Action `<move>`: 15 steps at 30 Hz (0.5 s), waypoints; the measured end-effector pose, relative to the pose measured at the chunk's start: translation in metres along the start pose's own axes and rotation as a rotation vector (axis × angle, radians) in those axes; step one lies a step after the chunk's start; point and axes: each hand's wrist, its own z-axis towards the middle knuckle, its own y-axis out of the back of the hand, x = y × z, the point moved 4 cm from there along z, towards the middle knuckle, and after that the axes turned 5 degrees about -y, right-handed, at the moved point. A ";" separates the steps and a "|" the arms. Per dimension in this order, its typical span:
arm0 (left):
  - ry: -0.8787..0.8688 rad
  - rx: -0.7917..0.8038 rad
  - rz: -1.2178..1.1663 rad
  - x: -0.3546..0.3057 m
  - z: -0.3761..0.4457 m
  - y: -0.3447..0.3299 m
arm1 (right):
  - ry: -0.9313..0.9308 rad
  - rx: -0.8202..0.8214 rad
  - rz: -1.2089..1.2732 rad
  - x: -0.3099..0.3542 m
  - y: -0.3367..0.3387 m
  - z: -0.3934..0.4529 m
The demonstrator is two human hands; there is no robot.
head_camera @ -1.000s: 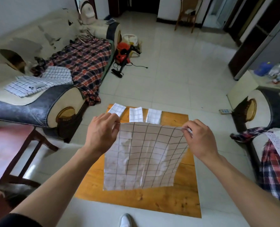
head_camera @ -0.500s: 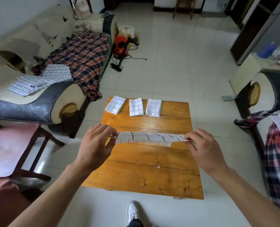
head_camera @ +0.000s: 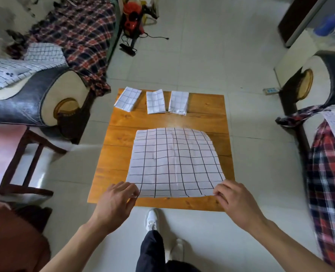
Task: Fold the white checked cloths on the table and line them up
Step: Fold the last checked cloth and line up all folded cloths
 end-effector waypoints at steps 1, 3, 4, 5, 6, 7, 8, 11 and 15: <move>0.001 0.012 0.005 0.004 0.000 -0.004 | -0.011 0.022 -0.003 -0.002 -0.004 0.002; 0.005 0.033 0.001 0.011 0.002 -0.009 | -0.026 0.060 -0.017 -0.002 -0.009 0.010; 0.015 0.040 -0.002 0.016 0.005 -0.010 | -0.033 0.078 -0.027 -0.001 -0.011 0.014; 0.018 0.037 0.000 0.021 0.009 -0.010 | -0.041 0.091 -0.031 0.000 -0.012 0.019; 0.027 0.035 0.002 0.026 0.014 -0.009 | -0.052 0.097 -0.032 0.001 -0.013 0.024; 0.035 0.032 -0.003 0.032 0.020 -0.009 | -0.063 0.101 -0.033 0.002 -0.015 0.031; 0.051 0.038 -0.013 0.038 0.027 -0.009 | -0.079 0.109 -0.036 0.003 -0.016 0.039; 0.097 0.042 -0.025 0.063 0.051 -0.015 | -0.144 0.153 -0.045 0.002 -0.028 0.072; 0.185 0.077 -0.024 0.111 0.092 -0.051 | -0.247 0.180 -0.071 -0.006 -0.061 0.125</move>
